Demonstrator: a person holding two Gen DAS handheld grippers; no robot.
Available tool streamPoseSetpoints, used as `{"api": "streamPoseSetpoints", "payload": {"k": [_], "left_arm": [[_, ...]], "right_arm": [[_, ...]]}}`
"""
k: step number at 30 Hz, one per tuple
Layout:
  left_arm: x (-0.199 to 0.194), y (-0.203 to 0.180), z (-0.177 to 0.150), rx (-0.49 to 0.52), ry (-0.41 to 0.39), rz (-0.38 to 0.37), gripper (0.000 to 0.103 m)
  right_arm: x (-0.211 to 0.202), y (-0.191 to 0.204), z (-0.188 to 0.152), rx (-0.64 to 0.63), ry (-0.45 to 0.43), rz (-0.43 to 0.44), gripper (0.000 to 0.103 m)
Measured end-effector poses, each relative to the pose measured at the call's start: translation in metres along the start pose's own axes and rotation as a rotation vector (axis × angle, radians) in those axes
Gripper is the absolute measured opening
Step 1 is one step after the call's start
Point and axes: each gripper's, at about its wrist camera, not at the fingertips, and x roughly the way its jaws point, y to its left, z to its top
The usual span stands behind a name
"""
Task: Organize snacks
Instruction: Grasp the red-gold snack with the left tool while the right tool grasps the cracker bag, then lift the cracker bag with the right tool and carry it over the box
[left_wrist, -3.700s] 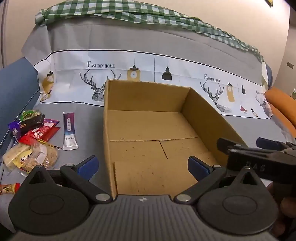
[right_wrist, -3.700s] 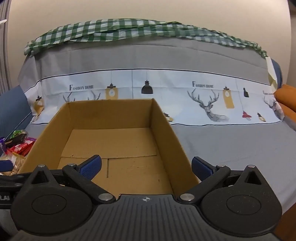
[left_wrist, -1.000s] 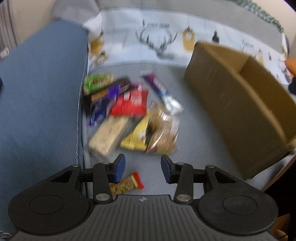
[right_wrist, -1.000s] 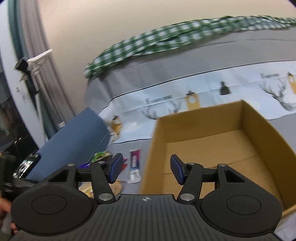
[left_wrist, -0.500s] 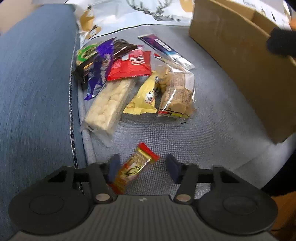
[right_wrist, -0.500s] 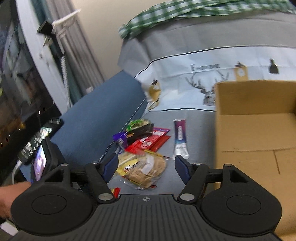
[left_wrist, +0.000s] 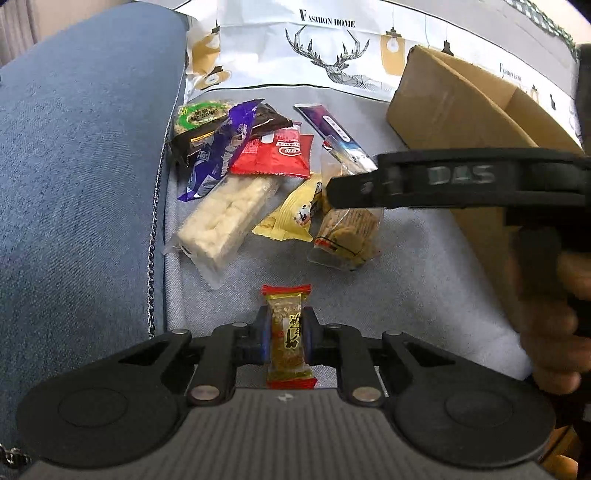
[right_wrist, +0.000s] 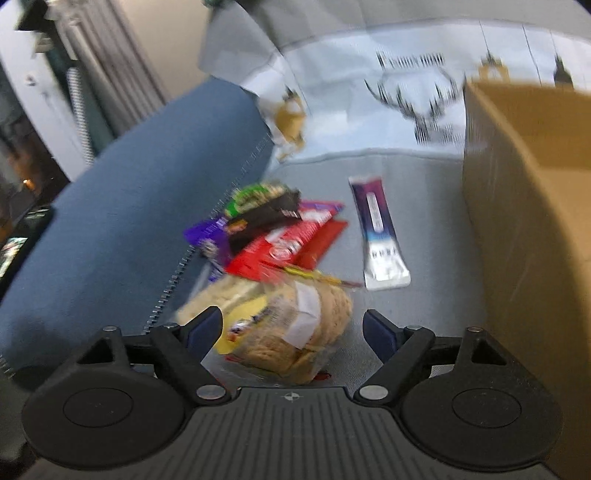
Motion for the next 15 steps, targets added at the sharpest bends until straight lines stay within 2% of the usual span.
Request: {"api": "streamPoseSetpoints", "payload": {"k": [4, 6, 7, 10, 11, 15], "left_arm": [[0.002, -0.002, 0.001, 0.003, 0.008, 0.011, 0.018], [0.004, 0.001, 0.002, 0.001, 0.007, 0.011, 0.018], [0.004, 0.0, 0.002, 0.0, 0.007, 0.011, 0.018], [0.005, 0.001, 0.002, -0.008, 0.002, 0.006, 0.018], [0.004, 0.001, 0.002, -0.013, 0.0, 0.004, 0.018], [0.003, 0.005, 0.002, -0.038, -0.008, -0.012, 0.018]], "right_arm": [[0.025, -0.014, -0.004, 0.061, 0.062, -0.007, 0.085], [0.03, -0.019, -0.006, 0.082, 0.078, 0.008, 0.076], [0.033, -0.019, -0.006, 0.084, 0.086, 0.027, 0.062], [0.03, -0.014, -0.008, 0.034, 0.089, 0.044, 0.046], [0.027, -0.012, -0.008, 0.016, 0.087, 0.049, 0.042], [0.007, 0.0, -0.006, -0.084, 0.065, 0.017, 0.042]]}}
